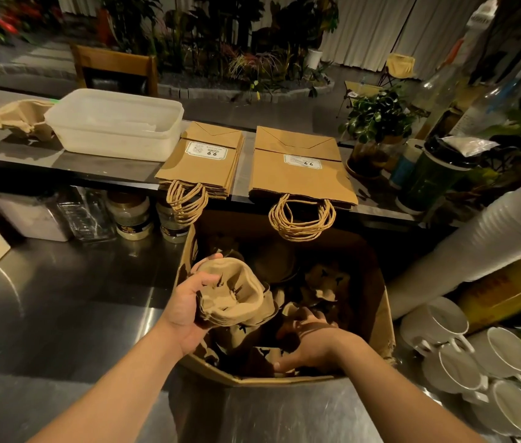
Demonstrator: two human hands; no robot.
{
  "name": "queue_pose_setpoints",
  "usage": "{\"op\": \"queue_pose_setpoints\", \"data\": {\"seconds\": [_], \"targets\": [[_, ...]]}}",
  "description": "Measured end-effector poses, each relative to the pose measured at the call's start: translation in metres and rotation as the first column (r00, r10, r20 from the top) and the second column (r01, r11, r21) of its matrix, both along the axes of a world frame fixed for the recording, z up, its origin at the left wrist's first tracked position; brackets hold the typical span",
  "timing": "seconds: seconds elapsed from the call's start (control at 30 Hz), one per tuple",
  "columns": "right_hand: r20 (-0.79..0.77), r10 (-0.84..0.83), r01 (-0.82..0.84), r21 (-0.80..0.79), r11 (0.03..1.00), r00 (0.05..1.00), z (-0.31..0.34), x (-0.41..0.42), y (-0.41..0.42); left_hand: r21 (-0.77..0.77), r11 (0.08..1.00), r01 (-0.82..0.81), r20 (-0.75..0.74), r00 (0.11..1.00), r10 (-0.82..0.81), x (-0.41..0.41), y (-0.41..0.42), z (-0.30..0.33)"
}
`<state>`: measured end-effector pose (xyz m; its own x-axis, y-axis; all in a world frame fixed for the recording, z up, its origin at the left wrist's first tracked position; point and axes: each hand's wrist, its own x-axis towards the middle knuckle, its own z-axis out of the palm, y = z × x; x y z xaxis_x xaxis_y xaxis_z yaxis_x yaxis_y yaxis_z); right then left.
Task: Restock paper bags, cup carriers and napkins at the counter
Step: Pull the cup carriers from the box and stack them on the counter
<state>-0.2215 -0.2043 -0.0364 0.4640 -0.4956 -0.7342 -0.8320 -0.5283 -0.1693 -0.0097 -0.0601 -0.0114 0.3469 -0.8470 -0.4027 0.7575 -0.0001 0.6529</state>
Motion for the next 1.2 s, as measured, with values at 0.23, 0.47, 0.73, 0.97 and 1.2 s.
{"op": "queue_pose_setpoints", "data": {"seconds": [0.23,0.47,0.73,0.97,1.2], "targets": [[0.132,-0.037,0.029,0.058,0.998,0.991,0.004,-0.002,0.009,0.007,1.0,-0.004,-0.007,1.0,0.004,-0.003,-0.001,0.004],[0.1,-0.076,0.06,0.157,0.986,0.992,0.015,0.005,0.015,-0.001,1.0,-0.002,0.001,1.0,0.002,-0.004,-0.001,0.004],[-0.072,0.092,-0.084,0.115,0.99,0.993,0.018,0.018,0.018,0.017,1.0,0.007,0.034,0.999,-0.008,-0.004,-0.002,0.001],[0.019,0.14,-0.14,-0.028,0.99,0.99,0.015,0.019,0.025,0.027,1.0,0.006,0.044,0.999,-0.008,-0.002,-0.001,0.001],[-0.016,0.201,-0.201,-0.092,0.975,0.98,0.025,0.013,0.026,0.029,1.0,0.002,0.053,0.999,-0.004,-0.003,-0.001,-0.001]]}}
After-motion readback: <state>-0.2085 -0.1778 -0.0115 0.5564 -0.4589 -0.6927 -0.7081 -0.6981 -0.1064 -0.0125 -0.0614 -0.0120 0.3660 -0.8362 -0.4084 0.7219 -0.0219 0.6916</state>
